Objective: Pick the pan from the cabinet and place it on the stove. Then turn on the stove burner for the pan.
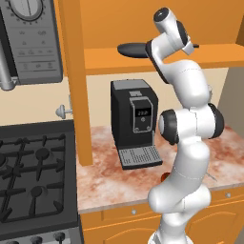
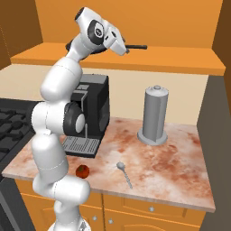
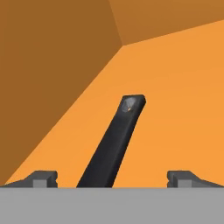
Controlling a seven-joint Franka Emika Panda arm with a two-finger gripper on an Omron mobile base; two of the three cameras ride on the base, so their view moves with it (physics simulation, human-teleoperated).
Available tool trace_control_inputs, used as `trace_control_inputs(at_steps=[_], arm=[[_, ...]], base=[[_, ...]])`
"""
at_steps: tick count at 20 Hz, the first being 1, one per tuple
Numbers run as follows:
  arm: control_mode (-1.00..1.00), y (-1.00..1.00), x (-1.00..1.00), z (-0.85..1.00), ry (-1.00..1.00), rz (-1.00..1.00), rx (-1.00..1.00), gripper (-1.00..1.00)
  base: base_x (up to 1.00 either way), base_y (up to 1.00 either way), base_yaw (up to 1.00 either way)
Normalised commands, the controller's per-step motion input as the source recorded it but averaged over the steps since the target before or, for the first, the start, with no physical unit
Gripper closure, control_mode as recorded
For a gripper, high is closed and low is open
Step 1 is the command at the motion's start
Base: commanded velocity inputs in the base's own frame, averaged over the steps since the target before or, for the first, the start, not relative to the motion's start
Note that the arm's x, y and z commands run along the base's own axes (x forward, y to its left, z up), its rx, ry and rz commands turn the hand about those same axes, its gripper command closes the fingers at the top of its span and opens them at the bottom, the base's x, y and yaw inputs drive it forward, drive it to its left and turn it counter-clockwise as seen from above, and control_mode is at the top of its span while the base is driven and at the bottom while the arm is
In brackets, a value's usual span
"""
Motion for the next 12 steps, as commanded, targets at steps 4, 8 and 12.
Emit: trace_control_inputs(at_steps=[4,8,12], arm=[[-1.0,0.0,0.15,-0.16,0.0,0.0,0.0,-1.0],[-1.0,0.0,0.16,-0.14,0.0,0.0,0.01,-1.0],[-1.0,0.0,0.17,-0.14,0.0,0.0,0.01,-1.0]], base=[[0.0,0.0,0.0],[0.0,0.0,0.0],[0.0,0.0,0.0]])
